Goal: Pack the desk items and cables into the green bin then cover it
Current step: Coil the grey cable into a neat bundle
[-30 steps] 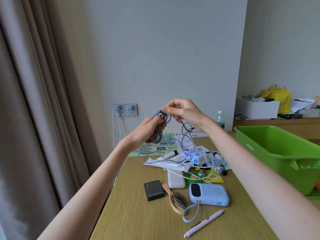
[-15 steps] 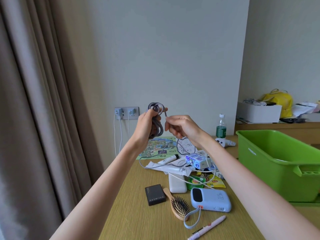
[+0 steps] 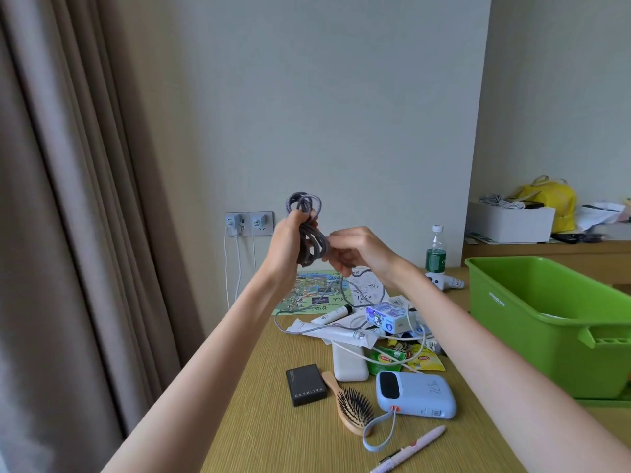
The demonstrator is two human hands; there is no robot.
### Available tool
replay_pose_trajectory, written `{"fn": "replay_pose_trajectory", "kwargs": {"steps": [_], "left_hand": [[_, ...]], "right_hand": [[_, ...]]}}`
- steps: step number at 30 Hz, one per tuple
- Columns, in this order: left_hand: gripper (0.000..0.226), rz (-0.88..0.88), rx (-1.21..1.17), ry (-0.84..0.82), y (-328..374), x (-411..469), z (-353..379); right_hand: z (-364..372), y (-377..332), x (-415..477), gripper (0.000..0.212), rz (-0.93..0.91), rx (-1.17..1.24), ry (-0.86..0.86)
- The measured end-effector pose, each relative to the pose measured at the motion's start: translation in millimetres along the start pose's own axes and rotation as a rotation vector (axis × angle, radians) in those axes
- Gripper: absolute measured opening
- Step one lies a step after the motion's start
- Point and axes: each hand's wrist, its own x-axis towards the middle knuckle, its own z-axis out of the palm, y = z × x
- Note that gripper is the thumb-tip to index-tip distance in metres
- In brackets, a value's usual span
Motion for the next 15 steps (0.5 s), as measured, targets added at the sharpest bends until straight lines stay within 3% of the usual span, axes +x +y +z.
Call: {"fn": "replay_pose_trajectory", "kwargs": {"steps": [5, 15], "left_hand": [[0.024, -0.05, -0.097, 0.077, 3.8, 6.5, -15.7], [0.023, -0.001, 0.252, 0.104, -12.3, 13.3, -39.8]], "right_hand": [[-7.5, 9.1, 1.4, 0.023, 0.023, -0.139, -0.027], [-30.0, 22.5, -1.5, 0.006, 0.086, -0.314, 0.059]]}}
